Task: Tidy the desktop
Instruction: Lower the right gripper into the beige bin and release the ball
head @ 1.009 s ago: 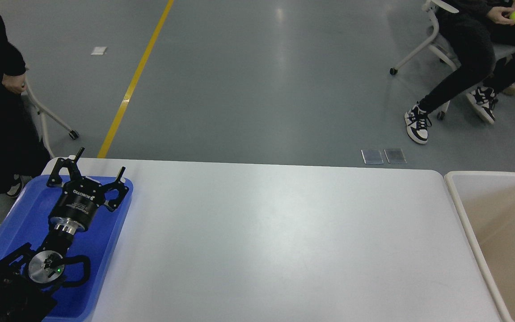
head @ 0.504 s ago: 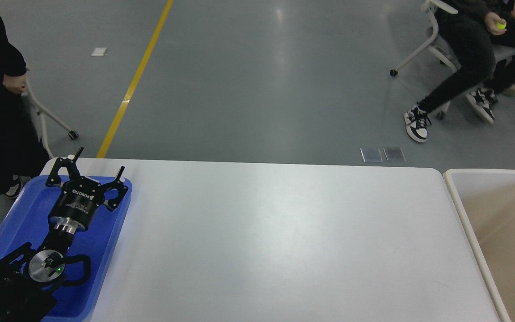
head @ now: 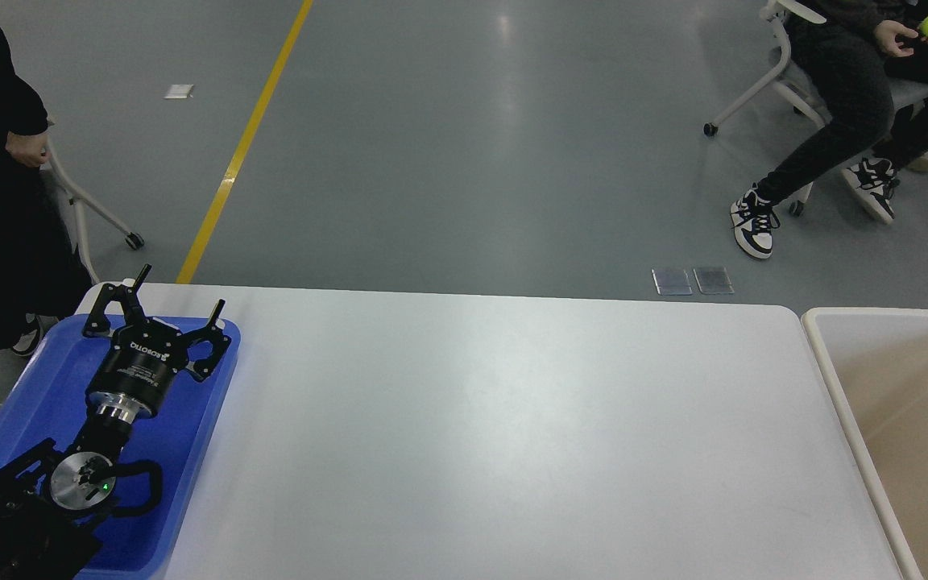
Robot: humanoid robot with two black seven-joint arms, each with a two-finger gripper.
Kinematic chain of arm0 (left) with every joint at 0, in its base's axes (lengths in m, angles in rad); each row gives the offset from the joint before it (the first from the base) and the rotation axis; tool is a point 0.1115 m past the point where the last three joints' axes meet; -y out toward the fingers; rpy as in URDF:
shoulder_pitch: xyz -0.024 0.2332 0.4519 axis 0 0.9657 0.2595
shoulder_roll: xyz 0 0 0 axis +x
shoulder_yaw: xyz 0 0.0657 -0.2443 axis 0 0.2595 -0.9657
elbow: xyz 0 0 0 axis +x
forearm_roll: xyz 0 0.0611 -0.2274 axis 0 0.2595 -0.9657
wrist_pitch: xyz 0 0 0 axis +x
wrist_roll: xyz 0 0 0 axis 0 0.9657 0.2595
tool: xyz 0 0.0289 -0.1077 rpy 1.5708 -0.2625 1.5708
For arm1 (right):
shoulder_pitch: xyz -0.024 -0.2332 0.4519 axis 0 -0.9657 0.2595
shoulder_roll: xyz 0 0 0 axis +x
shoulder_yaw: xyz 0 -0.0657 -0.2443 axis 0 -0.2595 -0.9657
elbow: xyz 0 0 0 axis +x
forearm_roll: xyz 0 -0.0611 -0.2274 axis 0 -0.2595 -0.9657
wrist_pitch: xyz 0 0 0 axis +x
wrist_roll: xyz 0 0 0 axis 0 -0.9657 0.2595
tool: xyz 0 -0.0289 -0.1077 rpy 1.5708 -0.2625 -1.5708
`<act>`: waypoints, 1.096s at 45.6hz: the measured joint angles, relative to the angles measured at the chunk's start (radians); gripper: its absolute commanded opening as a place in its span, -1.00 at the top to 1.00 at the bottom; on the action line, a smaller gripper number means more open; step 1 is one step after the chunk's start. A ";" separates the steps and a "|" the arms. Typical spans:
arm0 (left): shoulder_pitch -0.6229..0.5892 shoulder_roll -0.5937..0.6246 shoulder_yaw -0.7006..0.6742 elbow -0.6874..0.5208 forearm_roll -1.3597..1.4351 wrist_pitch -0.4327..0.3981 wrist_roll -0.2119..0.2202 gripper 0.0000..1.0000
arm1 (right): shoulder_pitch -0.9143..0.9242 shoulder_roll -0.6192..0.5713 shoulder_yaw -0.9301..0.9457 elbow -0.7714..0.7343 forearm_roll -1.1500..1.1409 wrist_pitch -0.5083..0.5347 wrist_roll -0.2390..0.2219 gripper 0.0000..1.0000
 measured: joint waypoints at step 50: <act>0.000 0.000 0.000 0.000 0.000 0.000 0.000 -0.98 | -0.102 0.128 0.168 -0.175 0.001 -0.039 0.006 0.21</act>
